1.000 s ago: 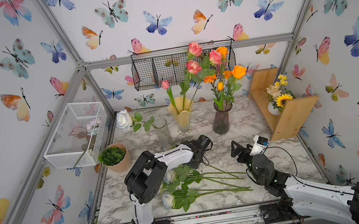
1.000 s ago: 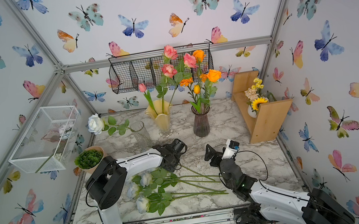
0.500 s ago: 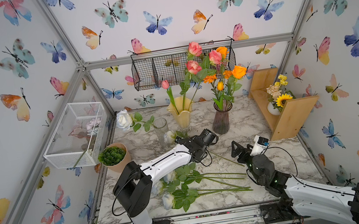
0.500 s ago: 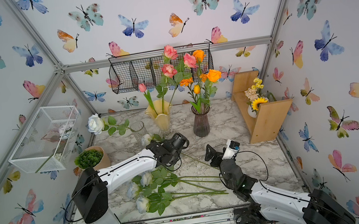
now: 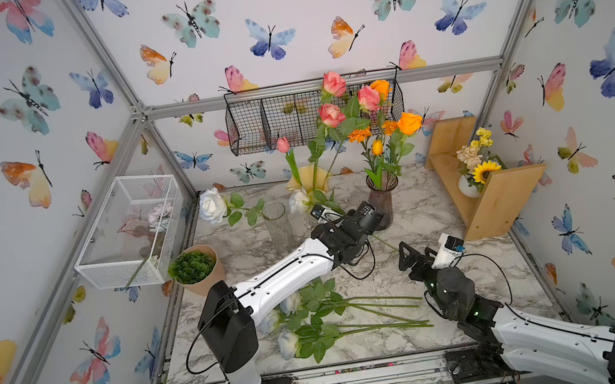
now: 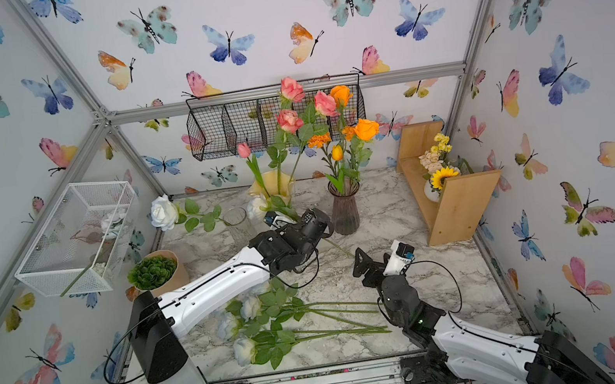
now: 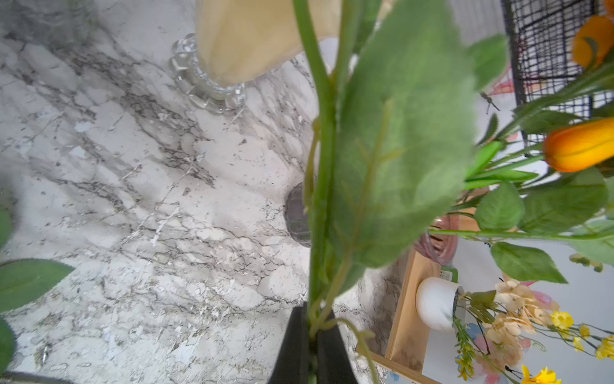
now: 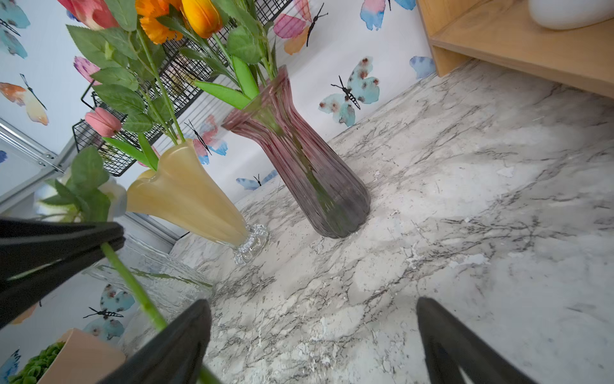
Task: Arrange the flowers in different vases according to their colors
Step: Pick up the flower at the center of the board.
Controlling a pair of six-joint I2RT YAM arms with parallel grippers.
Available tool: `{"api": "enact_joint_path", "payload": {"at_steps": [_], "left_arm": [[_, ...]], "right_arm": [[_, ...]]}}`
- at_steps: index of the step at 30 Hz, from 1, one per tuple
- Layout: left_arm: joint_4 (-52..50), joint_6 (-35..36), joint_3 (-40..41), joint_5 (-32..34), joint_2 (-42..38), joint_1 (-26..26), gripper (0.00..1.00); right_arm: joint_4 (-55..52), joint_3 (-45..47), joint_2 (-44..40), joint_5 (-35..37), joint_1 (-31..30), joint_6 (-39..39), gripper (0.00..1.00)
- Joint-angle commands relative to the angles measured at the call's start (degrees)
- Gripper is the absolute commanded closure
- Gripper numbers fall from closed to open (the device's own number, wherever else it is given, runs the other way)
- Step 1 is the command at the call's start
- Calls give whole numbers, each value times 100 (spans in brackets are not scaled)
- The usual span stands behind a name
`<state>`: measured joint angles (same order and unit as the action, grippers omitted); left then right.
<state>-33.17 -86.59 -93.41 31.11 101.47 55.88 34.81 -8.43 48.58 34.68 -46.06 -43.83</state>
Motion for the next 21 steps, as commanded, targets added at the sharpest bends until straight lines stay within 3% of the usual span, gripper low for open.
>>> {"api": "enact_joint_path", "payload": {"at_steps": [1, 6, 13, 21], "left_arm": [[-663, 1017, -697, 676, 447, 3, 100], [-814, 1957, -1231, 1580, 562, -15, 100], [-845, 3454, -1985, 2064, 432, -47, 100], [-854, 4897, -2296, 2787, -118, -124, 100]], "right_arm": [[322, 209, -242, 101, 20, 143, 2], [579, 387, -387, 101, 18, 217, 2], [580, 272, -158, 57, 19, 235, 2], [580, 247, -88, 35, 18, 250, 2]]}}
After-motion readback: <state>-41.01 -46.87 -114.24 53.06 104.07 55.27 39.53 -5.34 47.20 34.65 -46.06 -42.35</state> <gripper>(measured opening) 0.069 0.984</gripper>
